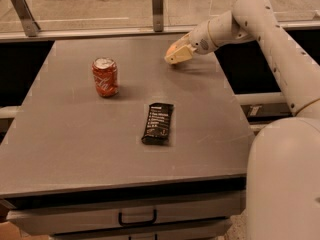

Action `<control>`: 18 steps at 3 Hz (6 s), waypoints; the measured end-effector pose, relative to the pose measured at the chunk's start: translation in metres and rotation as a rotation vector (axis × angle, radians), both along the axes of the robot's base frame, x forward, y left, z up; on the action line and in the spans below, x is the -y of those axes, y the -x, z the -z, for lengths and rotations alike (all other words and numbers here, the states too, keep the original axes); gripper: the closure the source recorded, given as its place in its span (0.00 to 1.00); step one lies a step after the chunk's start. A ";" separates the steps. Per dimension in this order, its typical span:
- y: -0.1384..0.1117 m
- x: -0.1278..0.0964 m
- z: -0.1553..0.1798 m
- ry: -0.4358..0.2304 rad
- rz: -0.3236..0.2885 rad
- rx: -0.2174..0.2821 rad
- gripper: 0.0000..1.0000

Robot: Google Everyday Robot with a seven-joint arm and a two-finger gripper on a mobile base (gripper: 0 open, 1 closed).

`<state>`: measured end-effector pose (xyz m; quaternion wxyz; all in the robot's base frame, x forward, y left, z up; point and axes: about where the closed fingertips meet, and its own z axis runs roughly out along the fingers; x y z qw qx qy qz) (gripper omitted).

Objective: Move orange near rxbar chocolate

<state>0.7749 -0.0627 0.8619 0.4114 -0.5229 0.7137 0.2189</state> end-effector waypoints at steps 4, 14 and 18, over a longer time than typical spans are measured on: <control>0.085 -0.035 -0.034 0.007 -0.282 0.045 1.00; 0.198 -0.048 0.023 -0.039 -0.638 -0.112 0.00; 0.173 0.056 -0.103 0.007 -0.383 0.160 0.00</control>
Offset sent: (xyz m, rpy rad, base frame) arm -0.1495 0.0402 0.0780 -0.0278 -0.1212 0.4501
